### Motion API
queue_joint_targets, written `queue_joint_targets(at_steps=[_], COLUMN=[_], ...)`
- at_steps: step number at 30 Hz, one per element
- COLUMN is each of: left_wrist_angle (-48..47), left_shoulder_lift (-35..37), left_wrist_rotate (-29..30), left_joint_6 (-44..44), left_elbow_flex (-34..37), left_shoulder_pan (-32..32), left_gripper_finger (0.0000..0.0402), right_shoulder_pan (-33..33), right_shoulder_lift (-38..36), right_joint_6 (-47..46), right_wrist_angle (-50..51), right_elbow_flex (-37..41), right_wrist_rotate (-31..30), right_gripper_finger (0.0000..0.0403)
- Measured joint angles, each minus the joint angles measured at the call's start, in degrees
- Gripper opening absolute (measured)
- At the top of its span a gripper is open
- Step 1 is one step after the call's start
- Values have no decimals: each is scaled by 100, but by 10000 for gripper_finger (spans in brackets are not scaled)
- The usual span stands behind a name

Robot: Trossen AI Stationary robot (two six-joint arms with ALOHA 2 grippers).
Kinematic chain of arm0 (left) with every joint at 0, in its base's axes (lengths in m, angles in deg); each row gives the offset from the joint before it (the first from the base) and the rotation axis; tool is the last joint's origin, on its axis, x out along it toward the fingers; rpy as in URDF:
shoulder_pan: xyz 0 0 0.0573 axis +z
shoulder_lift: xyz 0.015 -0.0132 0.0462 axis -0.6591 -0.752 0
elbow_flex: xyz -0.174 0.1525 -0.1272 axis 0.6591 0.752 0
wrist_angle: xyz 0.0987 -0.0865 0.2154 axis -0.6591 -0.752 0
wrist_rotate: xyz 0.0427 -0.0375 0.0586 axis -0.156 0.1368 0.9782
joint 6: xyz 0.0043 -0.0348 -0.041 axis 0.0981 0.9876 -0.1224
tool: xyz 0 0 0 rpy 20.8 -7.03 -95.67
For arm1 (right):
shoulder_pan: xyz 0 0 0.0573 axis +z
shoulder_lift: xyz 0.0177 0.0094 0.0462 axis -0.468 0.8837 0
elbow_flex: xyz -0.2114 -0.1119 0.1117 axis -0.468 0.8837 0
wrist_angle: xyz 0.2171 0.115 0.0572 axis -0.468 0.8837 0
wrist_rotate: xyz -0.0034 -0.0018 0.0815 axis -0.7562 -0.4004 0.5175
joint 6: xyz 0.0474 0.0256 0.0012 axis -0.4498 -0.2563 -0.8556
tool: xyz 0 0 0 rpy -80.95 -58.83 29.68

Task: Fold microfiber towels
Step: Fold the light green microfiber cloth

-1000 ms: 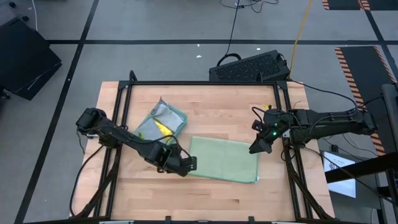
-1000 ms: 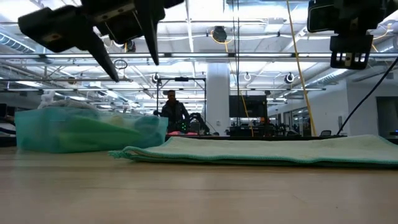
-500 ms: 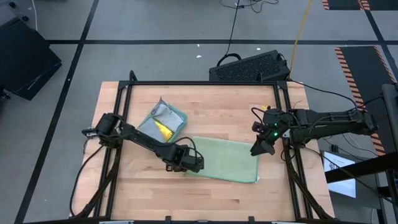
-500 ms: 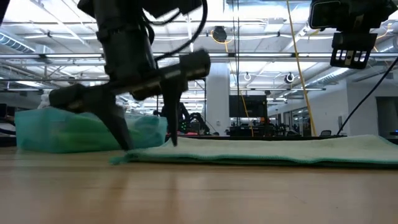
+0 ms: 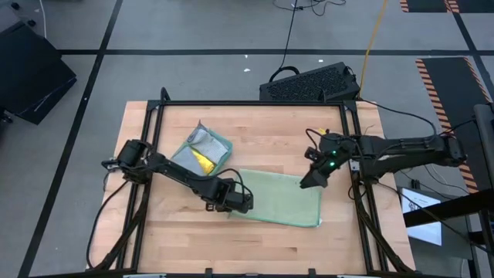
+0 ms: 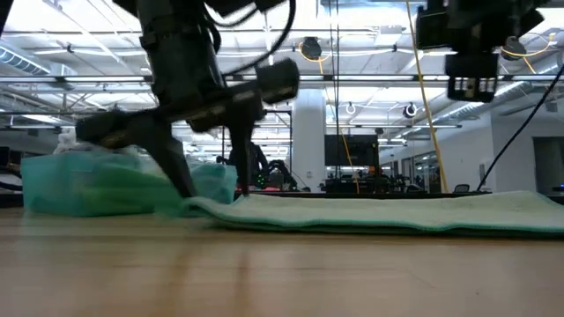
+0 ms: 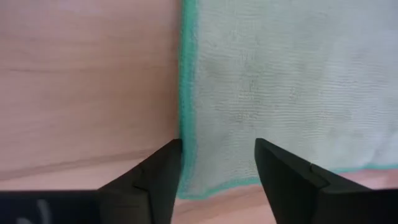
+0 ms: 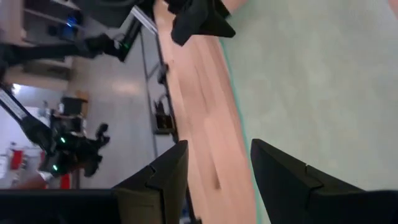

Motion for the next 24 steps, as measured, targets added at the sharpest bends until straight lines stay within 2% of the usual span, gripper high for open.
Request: queue_joint_targets(at_steps=[7, 11, 15, 19, 24], left_wrist_angle=[-197, -401, -532, -472, -371], left_shoulder_lift=[-31, -147, -179, -180, -311], left_wrist_rotate=[68, -187, -187, -208, -278], left_joint_6=[-15, -210, -370, -501, -682], left_elbow_flex=[-77, -68, -88, -80, -89], left_shoulder_pan=[-84, -92, -107, -108, -140], left_gripper_finger=[166, 166, 172, 172, 158], right_shoulder_pan=[0, 0, 0, -8, -159], right_shoulder_lift=[1123, 1745, 2227, 2477, 2603], right_joint_6=[-519, -748, -1091, -862, -9], right_wrist_angle=[-1591, -2560, -3182, -3457, -3526], right_elbow_flex=[-2, -4, -68, -209, -273], right_wrist_rotate=[1, -5, -4, -5, -96], right_gripper_finger=[169, 169, 169, 169, 169])
